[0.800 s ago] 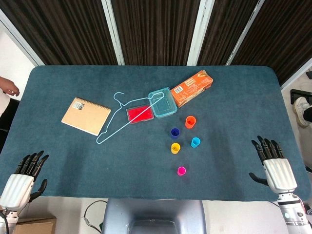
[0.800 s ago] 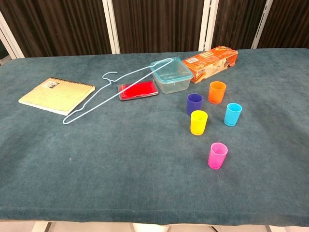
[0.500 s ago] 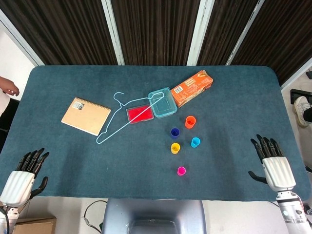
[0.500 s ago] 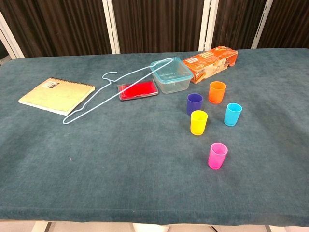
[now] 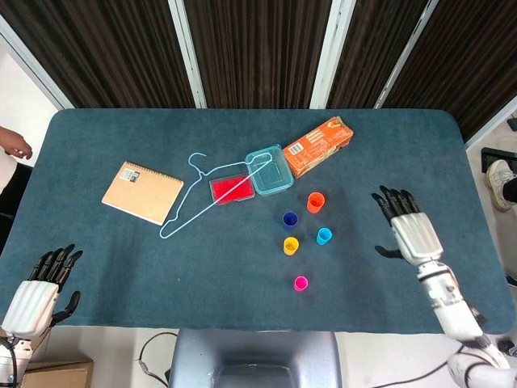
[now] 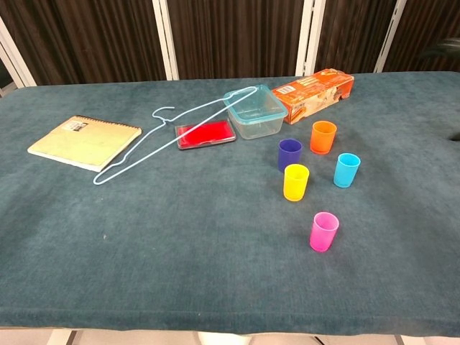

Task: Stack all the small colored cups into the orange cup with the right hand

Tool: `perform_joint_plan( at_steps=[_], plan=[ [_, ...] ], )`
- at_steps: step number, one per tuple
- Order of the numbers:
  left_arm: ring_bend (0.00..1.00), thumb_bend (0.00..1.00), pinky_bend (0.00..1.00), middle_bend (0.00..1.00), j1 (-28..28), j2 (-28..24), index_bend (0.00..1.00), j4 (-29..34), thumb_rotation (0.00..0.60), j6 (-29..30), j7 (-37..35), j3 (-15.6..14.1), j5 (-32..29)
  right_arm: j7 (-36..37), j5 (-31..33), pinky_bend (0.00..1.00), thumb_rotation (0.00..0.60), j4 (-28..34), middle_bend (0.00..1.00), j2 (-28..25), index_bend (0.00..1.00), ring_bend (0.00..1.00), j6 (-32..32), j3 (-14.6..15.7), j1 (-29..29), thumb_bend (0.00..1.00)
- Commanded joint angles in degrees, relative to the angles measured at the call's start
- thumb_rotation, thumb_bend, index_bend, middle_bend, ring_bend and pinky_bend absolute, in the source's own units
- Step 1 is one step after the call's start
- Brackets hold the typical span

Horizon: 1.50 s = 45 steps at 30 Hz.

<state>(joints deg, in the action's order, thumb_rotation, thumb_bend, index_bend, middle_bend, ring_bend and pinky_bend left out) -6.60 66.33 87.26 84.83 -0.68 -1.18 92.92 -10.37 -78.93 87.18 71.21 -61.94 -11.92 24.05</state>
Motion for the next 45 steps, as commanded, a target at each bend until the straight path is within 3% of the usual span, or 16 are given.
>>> perform_joint_plan(
  at_steps=[1, 11, 23, 33, 37, 40, 45],
  plan=[
    [0.00, 0.46, 0.09, 0.00, 0.3, 0.2, 0.00, -0.1, 0.600, 0.1, 0.3, -0.3, 0.1, -8.6, 6.8, 0.00, 0.600, -3.3, 0.00, 4.2, 0.11, 0.00, 7.4, -4.3, 8.4, 0.26],
    [0.00, 0.46, 0.09, 0.00, -0.2, 0.2, 0.00, -0.2, 0.600, -0.5, 0.2, 0.2, -0.8, -18.5, 15.8, 0.00, 0.600, -12.9, 0.00, 14.5, 0.31, 0.00, 16.8, -4.4, 20.1, 0.31],
    [0.00, 0.46, 0.09, 0.00, -0.3, -0.4, 0.00, -0.1, 0.600, -0.1, -1.1, 0.3, -0.8, -19.1, 18.5, 0.00, 0.600, -21.8, 0.00, 23.6, 0.41, 0.00, 19.3, -1.6, 25.1, 0.36],
    [0.00, 0.46, 0.09, 0.00, -0.2, -0.6, 0.00, -0.2, 0.600, 0.3, -1.7, 0.1, -0.3, -17.3, 19.0, 0.00, 0.600, -24.3, 0.00, 26.4, 0.49, 0.00, 19.9, -1.2, 27.1, 0.39],
    [0.00, 0.46, 0.09, 0.00, -0.2, -0.7, 0.00, -0.2, 0.600, 0.3, -1.8, 0.1, -0.4, -17.1, 19.1, 0.00, 0.600, -24.7, 0.00, 26.7, 0.58, 0.00, 19.5, -0.9, 27.3, 0.45],
    [0.00, 0.46, 0.09, 0.00, 0.1, -0.6, 0.00, -0.2, 0.600, 0.6, -1.8, -0.2, -0.1, -17.5, 19.0, 0.00, 0.600, -24.7, 0.03, 26.7, 0.65, 0.00, 17.9, -0.8, 27.2, 0.47],
    [0.00, 0.46, 0.09, 0.00, -0.1, -0.6, 0.00, -0.2, 0.600, 0.5, -1.8, -0.1, 0.0, -14.8, 16.8, 0.00, 0.600, -22.8, 0.06, 25.6, 0.67, 0.00, 12.0, -2.4, 26.1, 0.47]
  ],
)
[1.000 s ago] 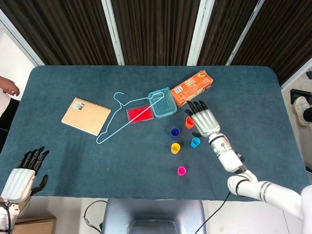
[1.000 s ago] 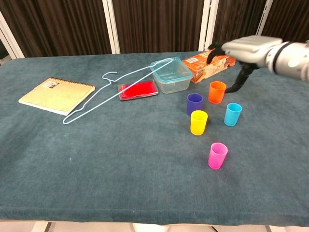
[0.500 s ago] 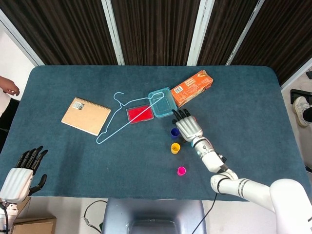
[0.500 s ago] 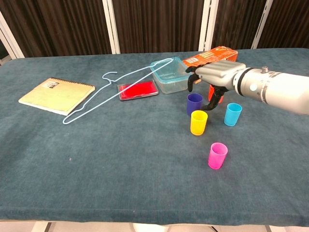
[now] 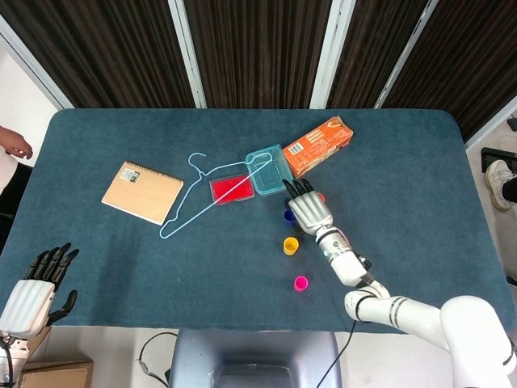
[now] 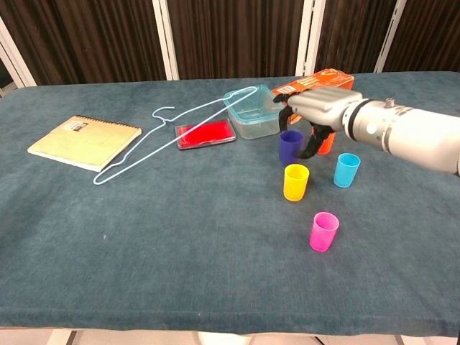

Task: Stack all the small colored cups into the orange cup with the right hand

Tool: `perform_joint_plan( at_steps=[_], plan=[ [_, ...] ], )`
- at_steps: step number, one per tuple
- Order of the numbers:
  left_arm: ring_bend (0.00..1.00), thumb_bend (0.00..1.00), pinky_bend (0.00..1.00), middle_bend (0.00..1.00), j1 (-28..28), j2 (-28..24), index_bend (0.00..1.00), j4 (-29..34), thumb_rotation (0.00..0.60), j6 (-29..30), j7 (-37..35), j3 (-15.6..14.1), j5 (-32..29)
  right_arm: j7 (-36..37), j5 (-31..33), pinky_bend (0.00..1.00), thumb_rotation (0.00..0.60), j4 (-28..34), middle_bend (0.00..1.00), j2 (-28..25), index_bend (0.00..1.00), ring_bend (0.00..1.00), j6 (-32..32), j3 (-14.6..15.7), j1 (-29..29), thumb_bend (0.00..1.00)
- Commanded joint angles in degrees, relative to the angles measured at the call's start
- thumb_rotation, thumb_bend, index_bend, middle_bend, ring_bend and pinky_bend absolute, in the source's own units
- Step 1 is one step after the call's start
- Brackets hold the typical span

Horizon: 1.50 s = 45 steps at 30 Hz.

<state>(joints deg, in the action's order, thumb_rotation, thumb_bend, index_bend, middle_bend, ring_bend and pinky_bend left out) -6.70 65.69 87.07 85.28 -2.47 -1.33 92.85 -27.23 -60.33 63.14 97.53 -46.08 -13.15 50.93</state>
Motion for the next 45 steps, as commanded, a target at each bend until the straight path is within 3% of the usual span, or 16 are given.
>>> perform_joint_plan(
  at_steps=[1, 9, 17, 24, 26, 30, 32, 39, 45],
  plan=[
    [0.00, 0.46, 0.09, 0.00, 0.0, 0.0, 0.00, 0.0, 0.600, 0.1, 0.1, 0.0, 0.1, 3.2, -2.9, 0.00, 0.600, 1.6, 0.06, -1.1, 0.67, 0.00, -5.9, -1.7, -1.2, 0.47],
    [0.00, 0.46, 0.09, 0.00, -0.6, 0.1, 0.00, 0.2, 0.600, -0.8, 0.6, 0.1, 0.0, 2.5, -1.1, 0.00, 0.600, 1.4, 0.07, -3.9, 0.67, 0.00, -8.6, -3.5, -2.4, 0.47],
    [0.00, 0.46, 0.09, 0.00, -0.6, 0.3, 0.00, 0.3, 0.600, -1.0, 1.2, -0.1, -0.1, 0.4, 1.5, 0.00, 0.600, -1.1, 0.07, -3.1, 0.66, 0.00, -6.2, -2.1, -2.5, 0.47],
    [0.00, 0.46, 0.09, 0.00, -0.6, 0.3, 0.00, 0.2, 0.600, -0.9, 0.9, 0.0, -0.1, -2.3, 3.5, 0.00, 0.600, -2.7, 0.07, -2.1, 0.60, 0.00, -5.2, -1.1, -2.6, 0.47],
    [0.00, 0.46, 0.09, 0.00, -0.7, 0.2, 0.00, 0.2, 0.600, -0.9, 0.8, -0.1, 0.0, -4.0, 4.9, 0.00, 0.600, -2.4, 0.06, -2.3, 0.48, 0.00, -4.3, -0.8, -2.7, 0.47],
    [0.00, 0.46, 0.09, 0.00, -0.7, 0.3, 0.00, 0.2, 0.600, -0.9, 0.7, -0.2, 0.2, -4.7, 5.2, 0.00, 0.600, 0.8, 0.00, -3.7, 0.15, 0.00, -4.2, -0.2, -3.1, 0.47],
    [0.00, 0.46, 0.09, 0.00, -0.7, 0.3, 0.00, 0.2, 0.600, -0.9, 0.7, -0.2, 0.2, -3.0, 3.4, 0.00, 0.600, 4.3, 0.00, -5.3, 0.09, 0.00, -5.0, 0.2, -3.8, 0.47],
    [0.00, 0.46, 0.09, 0.00, -0.7, 0.4, 0.00, 0.1, 0.600, -0.9, 0.9, -0.3, 0.2, 1.2, -6.8, 0.00, 0.600, 16.3, 0.00, -11.5, 0.14, 0.00, -7.3, 4.8, -6.2, 0.47],
    [0.00, 0.46, 0.09, 0.00, -0.5, 0.5, 0.00, 0.2, 0.600, -0.7, 1.1, -0.5, 0.6, -2.6, -8.0, 0.00, 0.600, 21.1, 0.00, -13.4, 0.22, 0.00, -5.3, 8.4, -6.4, 0.47]
  ],
)
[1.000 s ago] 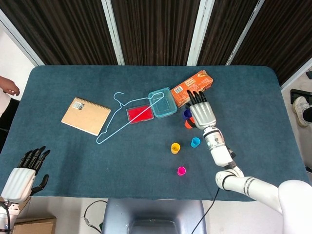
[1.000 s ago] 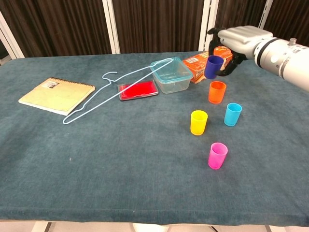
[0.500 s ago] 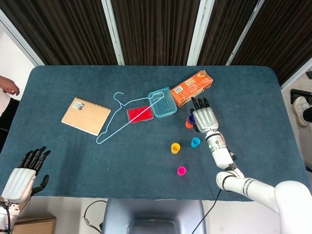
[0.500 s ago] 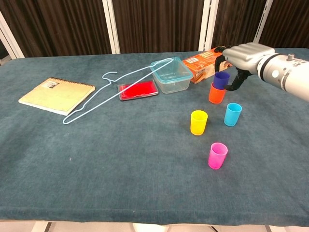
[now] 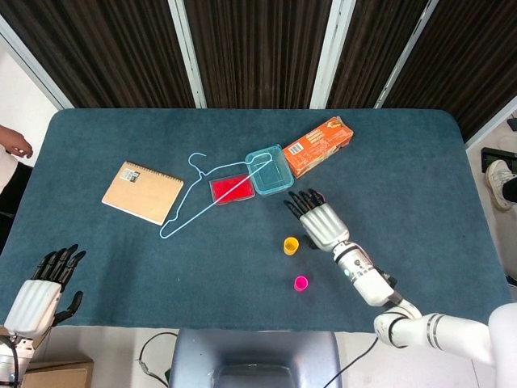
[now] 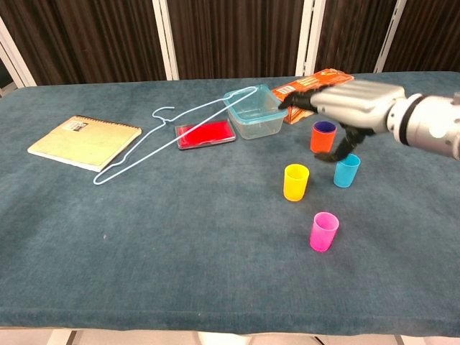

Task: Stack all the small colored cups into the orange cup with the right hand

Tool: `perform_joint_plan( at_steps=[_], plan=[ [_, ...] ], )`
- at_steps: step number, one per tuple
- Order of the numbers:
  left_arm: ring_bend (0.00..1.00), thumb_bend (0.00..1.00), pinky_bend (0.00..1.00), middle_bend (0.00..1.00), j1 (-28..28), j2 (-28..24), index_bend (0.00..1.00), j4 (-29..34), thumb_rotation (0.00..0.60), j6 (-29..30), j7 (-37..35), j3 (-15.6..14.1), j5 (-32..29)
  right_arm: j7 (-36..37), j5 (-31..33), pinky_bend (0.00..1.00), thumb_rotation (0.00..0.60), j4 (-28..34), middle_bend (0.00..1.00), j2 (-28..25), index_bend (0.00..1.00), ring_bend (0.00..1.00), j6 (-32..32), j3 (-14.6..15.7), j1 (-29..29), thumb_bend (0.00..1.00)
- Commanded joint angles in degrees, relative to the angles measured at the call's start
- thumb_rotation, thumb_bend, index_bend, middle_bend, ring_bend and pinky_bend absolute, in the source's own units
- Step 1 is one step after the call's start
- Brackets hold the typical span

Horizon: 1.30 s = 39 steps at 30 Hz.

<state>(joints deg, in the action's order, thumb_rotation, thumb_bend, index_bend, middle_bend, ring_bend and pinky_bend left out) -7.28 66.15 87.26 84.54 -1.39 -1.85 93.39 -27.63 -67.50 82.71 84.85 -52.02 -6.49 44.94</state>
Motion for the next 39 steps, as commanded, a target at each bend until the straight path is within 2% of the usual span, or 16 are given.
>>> perform_joint_plan(
  at_steps=[1, 6, 15, 20, 24, 28, 32, 35, 39],
  plan=[
    [0.00, 0.46, 0.09, 0.00, 0.1, 0.0, 0.00, 0.0, 0.600, 0.1, 0.0, 0.0, 0.1, -2.8, -0.7, 0.00, 0.600, 1.6, 0.00, -0.4, 0.24, 0.00, 0.8, 2.1, -0.3, 0.47],
    [0.00, 0.46, 0.09, 0.00, -0.1, -0.1, 0.00, 0.0, 0.600, 0.0, -0.2, 0.0, 0.0, -4.4, 0.9, 0.00, 0.600, -0.9, 0.00, 2.6, 0.33, 0.00, 2.4, 2.5, 0.4, 0.47],
    [0.00, 0.46, 0.09, 0.00, -0.1, -0.3, 0.00, -0.1, 0.600, 0.2, -0.8, 0.2, 0.0, -1.0, -0.6, 0.00, 0.600, -5.3, 0.00, 6.5, 0.53, 0.00, 2.5, 1.9, 0.8, 0.47],
    [0.00, 0.46, 0.09, 0.00, -0.3, -0.4, 0.00, -0.1, 0.600, -0.2, -0.9, 0.3, -0.2, 1.0, -1.7, 0.00, 0.600, -5.8, 0.00, 6.9, 0.55, 0.00, 2.4, 1.8, 0.7, 0.47],
    [0.00, 0.46, 0.09, 0.00, -0.1, -0.4, 0.00, 0.0, 0.600, 0.1, -0.7, 0.0, 0.0, 1.9, -2.7, 0.00, 0.600, -6.8, 0.05, 7.7, 0.62, 0.00, 0.5, 1.2, 0.2, 0.47],
    [0.00, 0.46, 0.09, 0.00, 0.2, -0.3, 0.00, -0.1, 0.600, 0.5, -0.6, -0.2, 0.3, 4.5, -3.7, 0.00, 0.600, -7.2, 0.08, 7.4, 0.65, 0.00, -3.9, -1.2, -0.7, 0.47],
    [0.00, 0.46, 0.09, 0.00, 0.3, -0.1, 0.00, -0.2, 0.600, 0.6, -0.5, -0.4, 0.5, 5.5, -2.2, 0.00, 0.600, -10.7, 0.08, 7.2, 0.65, 0.00, -7.9, -5.7, -0.9, 0.47],
    [0.00, 0.46, 0.09, 0.00, 0.4, 0.0, 0.00, -0.2, 0.600, 0.7, -0.1, -0.7, 0.9, 4.5, 1.6, 0.00, 0.600, -13.7, 0.08, 7.1, 0.65, 0.00, -6.7, -8.5, -0.1, 0.47],
    [0.00, 0.46, 0.09, 0.00, 0.2, 0.3, 0.00, -0.2, 0.600, 0.3, 0.6, -0.7, 1.0, 2.7, 6.2, 0.00, 0.600, -17.5, 0.08, 7.4, 0.65, 0.00, -3.9, -10.2, 0.9, 0.47]
  ],
)
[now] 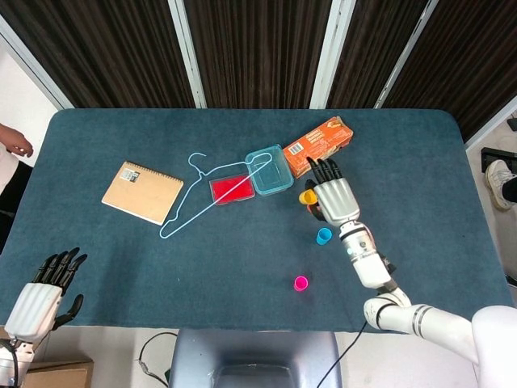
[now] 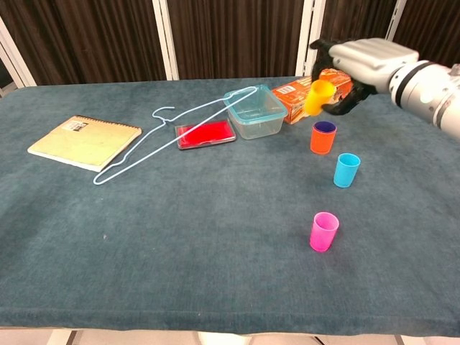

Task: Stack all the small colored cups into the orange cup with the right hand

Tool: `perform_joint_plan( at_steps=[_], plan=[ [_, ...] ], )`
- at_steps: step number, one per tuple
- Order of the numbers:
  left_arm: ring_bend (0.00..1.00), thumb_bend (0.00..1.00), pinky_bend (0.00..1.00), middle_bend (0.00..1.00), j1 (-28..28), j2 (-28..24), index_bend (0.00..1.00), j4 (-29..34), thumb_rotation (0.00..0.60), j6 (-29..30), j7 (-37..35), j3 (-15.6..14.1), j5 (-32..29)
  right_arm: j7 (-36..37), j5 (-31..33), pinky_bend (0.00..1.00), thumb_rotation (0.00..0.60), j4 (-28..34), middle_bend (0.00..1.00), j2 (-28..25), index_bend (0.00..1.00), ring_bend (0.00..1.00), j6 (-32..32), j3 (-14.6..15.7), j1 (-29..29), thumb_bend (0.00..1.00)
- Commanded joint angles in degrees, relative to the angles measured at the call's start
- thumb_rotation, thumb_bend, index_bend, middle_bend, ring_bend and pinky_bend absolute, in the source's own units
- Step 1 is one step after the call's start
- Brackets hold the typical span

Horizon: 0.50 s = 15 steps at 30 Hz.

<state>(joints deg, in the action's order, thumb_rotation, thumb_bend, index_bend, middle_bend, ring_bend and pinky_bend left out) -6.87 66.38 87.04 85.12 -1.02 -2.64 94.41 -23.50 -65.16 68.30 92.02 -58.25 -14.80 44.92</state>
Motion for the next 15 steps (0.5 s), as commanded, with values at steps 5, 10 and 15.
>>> perform_joint_plan(
  at_steps=[5, 10, 15],
  plan=[
    [0.00, 0.46, 0.09, 0.00, -0.6, 0.1, 0.00, 0.2, 0.600, -0.9, 0.4, 0.4, -0.5, -0.7, 5.8, 0.00, 0.600, -6.9, 0.08, 1.7, 0.65, 0.00, 4.9, -1.8, 1.4, 0.47],
    [0.00, 0.46, 0.09, 0.00, -0.7, 0.1, 0.00, 0.3, 0.600, -1.1, 0.5, 0.4, -0.7, 0.2, 5.3, 0.00, 0.600, -8.9, 0.08, 3.1, 0.65, 0.00, 6.0, -1.2, 2.0, 0.47],
    [0.00, 0.46, 0.09, 0.00, -0.5, 0.1, 0.00, 0.2, 0.600, -0.9, 0.4, 0.4, -0.7, 0.1, 4.7, 0.00, 0.600, -10.2, 0.08, 4.7, 0.64, 0.00, 6.0, -0.7, 2.6, 0.47]
  ],
)
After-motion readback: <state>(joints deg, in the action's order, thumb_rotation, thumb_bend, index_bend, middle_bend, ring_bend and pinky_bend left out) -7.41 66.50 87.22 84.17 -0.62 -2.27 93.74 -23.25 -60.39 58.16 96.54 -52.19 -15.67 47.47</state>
